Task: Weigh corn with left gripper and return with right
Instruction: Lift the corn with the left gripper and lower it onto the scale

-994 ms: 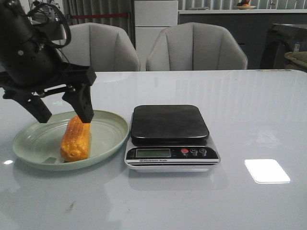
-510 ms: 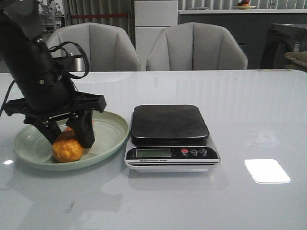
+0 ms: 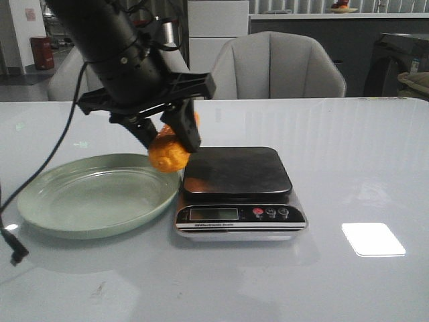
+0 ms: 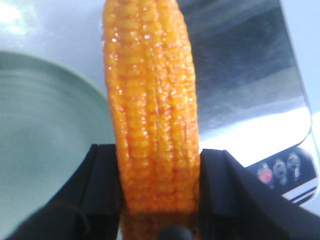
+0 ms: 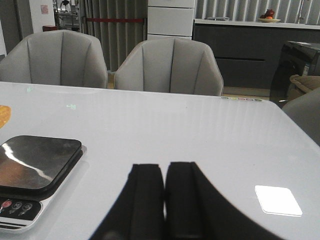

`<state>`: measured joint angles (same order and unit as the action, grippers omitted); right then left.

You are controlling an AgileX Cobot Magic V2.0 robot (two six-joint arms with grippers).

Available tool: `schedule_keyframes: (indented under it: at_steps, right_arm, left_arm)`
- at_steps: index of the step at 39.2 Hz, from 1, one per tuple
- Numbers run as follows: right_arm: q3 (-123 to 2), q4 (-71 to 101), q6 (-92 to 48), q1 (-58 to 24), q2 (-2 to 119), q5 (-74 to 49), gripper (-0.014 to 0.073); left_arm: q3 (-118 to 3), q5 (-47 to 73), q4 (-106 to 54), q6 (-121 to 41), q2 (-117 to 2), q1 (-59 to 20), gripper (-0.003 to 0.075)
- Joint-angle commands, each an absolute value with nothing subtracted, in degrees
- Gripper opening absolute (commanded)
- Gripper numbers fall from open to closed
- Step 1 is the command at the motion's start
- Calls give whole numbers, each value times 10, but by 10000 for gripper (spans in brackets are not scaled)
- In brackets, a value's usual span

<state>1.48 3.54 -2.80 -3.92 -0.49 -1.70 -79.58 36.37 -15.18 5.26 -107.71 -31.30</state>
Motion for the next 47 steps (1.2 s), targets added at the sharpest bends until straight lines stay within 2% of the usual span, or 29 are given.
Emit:
schedule_keyframes:
  at_steps: [1, 9, 21, 25, 35, 47]
  right_arm:
    - [21, 33, -32, -39, -16, 27, 169]
    - [21, 33, -32, -39, -16, 27, 169]
    - [21, 33, -32, -39, -16, 27, 169]
    - [21, 33, -32, -39, -16, 27, 169]
    - [21, 33, -32, -39, -16, 27, 169]
    - [21, 33, -32, -39, -16, 27, 169]
  left_arm:
    - [-826, 324, -191, 52, -1064, -324, 200]
    - [-855, 324, -228, 52, -1104, -337, 223]
    - [-883, 317, -278, 52, -1140, -345, 463]
    - [-883, 313, -284, 52, -1140, -345, 513]
    - [-883, 329, -284, 52, -1134, -345, 512]
    - [-838, 349, -218, 52, -1053, -343, 511]
